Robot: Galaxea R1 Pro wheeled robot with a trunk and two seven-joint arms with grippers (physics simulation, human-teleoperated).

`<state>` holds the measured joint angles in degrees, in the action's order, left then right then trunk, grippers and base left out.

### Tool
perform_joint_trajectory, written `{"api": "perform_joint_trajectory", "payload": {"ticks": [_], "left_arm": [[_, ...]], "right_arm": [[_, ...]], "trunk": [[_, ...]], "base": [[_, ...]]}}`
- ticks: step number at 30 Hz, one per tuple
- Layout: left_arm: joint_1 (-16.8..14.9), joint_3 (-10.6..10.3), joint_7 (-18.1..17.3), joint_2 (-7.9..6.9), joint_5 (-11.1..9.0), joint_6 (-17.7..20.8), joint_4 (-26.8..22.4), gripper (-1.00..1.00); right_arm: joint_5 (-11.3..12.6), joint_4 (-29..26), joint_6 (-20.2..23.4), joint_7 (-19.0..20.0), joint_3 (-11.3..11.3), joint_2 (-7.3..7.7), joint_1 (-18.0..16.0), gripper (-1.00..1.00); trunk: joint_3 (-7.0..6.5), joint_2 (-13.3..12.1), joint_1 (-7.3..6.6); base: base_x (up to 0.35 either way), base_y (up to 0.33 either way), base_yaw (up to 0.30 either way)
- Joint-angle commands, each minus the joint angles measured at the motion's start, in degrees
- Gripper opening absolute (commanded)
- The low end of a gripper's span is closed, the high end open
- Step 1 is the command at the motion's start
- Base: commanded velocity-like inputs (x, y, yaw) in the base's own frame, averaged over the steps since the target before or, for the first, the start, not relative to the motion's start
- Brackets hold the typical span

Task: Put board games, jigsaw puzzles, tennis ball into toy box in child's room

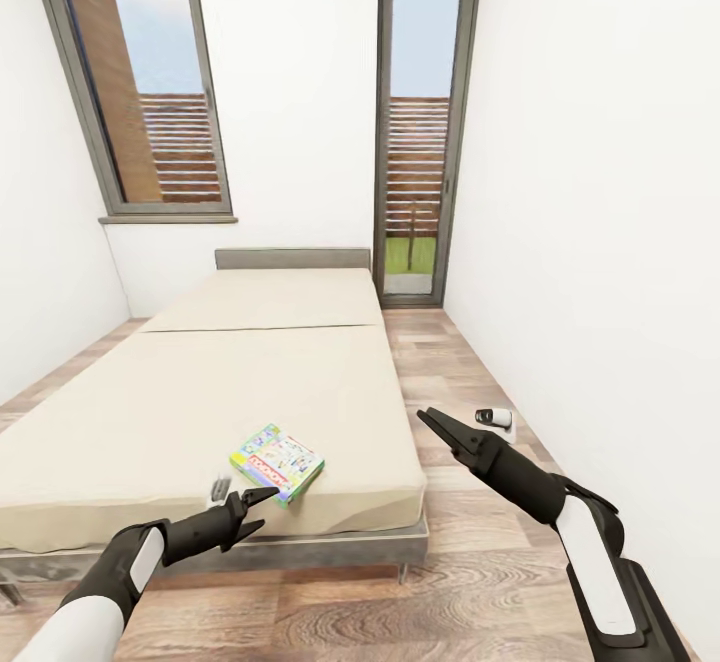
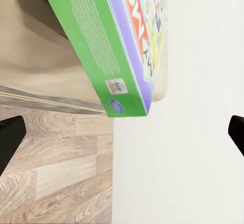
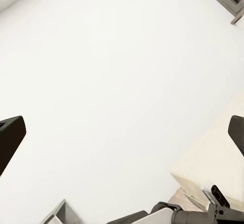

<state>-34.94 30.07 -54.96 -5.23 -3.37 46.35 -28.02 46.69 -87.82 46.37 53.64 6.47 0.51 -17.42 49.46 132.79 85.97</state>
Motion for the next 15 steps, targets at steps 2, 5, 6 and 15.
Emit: {"api": "perform_joint_trajectory", "payload": {"ticks": [2, 5, 6, 15], "left_arm": [[0.0, 0.2, -0.1, -0.01, -0.2, 0.4, 0.0, 1.0], [0.0, 0.2, -0.1, -0.03, -0.1, 0.4, 0.0, 1.0], [0.0, 0.1, -0.1, -0.03, -0.1, 0.4, 0.0, 1.0], [0.0, 0.1, -0.1, -0.04, -0.2, 0.4, 0.0, 1.0]], "right_arm": [[0.2, 0.0, 0.3, 0.1, 0.0, 0.01, 0.0, 1.0], [0.2, 0.0, 0.3, 0.0, 0.0, -0.07, 0.0, 1.0], [0.2, 0.0, 0.3, 0.0, 0.0, -0.08, 0.0, 1.0], [0.2, 0.0, 0.3, 0.0, 0.0, -0.09, -0.1, 1.0]], "trunk": [[0.06, 0.0, -0.01], [0.06, 0.0, -0.01], [0.06, 0.0, -0.01], [0.06, 0.0, -0.01]], "base": [[0.0, -0.028, 0.0], [0.016, -0.013, 0.0], [0.073, -0.008, 0.0], [0.104, -0.002, 0.0]]}}
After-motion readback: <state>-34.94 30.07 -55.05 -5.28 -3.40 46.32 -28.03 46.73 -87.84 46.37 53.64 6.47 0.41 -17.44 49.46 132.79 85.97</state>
